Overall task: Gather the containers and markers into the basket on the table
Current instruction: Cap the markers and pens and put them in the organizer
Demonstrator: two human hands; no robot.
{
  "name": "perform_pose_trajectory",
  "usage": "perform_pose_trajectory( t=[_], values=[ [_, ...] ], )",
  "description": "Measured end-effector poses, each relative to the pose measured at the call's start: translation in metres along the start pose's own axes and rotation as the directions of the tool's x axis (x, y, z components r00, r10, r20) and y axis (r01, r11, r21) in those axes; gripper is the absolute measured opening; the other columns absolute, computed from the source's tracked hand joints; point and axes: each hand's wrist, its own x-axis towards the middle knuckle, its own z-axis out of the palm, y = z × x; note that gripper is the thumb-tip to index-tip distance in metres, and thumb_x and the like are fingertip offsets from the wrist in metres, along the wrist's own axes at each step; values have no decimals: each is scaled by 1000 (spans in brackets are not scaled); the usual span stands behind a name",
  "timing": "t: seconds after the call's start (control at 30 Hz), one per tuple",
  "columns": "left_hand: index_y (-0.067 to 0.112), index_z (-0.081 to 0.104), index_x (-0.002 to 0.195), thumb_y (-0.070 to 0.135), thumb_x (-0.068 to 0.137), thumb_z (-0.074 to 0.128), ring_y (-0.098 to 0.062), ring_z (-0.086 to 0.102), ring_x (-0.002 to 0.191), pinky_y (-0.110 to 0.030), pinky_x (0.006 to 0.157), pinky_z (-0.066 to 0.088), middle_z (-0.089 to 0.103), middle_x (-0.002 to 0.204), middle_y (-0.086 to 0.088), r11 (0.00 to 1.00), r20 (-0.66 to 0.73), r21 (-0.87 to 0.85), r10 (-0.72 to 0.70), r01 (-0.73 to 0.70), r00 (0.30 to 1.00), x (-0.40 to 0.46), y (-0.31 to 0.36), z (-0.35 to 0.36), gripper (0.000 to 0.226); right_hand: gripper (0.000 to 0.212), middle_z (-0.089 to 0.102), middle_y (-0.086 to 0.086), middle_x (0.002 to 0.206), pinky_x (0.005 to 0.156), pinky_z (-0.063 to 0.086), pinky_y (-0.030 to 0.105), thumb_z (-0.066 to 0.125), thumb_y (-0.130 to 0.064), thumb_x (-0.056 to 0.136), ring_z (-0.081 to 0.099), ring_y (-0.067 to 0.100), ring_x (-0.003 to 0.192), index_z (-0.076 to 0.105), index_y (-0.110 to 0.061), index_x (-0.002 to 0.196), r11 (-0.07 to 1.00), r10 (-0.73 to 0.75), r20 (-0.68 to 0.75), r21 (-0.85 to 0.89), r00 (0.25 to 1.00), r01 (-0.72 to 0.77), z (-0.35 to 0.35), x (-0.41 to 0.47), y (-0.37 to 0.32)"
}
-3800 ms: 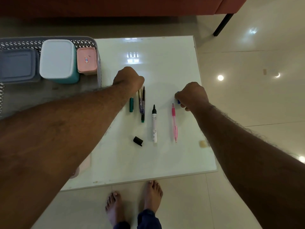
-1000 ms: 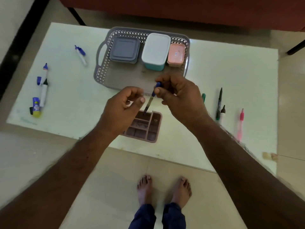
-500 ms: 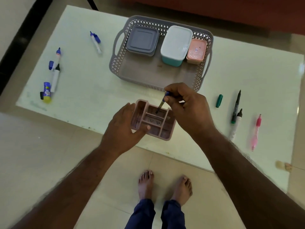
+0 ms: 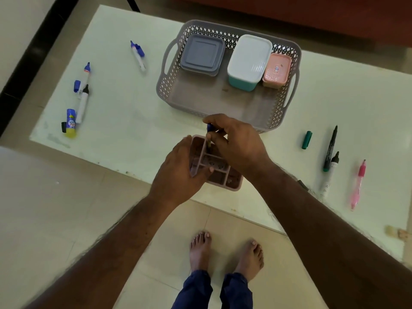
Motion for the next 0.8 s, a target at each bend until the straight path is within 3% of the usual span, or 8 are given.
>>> perform_pose_trajectory(
  t=[0.17,0.37,0.8],
  values=[
    [33,35,139,59,85,64,-15,56,121,-46,98,53,53,136,8,999,9,1,-33,33,999,2,-1,0,67,39,68,-8,123,88,50,26,57,-21,97,65,11,102,58,-30,135,1000,6,34,-1,999,-6,0,1,1],
    [22,15,156,57,88,62,-23,33,144,-41,110,36,29,160,-1,994,17,65,-92,91,996,0,-1,-2,89,53,64,-5,129,91,54,31,63,-27,95,67,13,104,44,-31,145,999,46,47,17,998,-47,0,-2,8],
    [25,15,155,58,86,62,-25,34,144,-44,111,36,28,160,0,991,35,59,-119,117,992,1,0,0,89,62,66,-2,128,93,54,34,69,-29,91,65,14,107,40,-30,146,986,127,19,103,992,-129,-7,2,17]
  ],
)
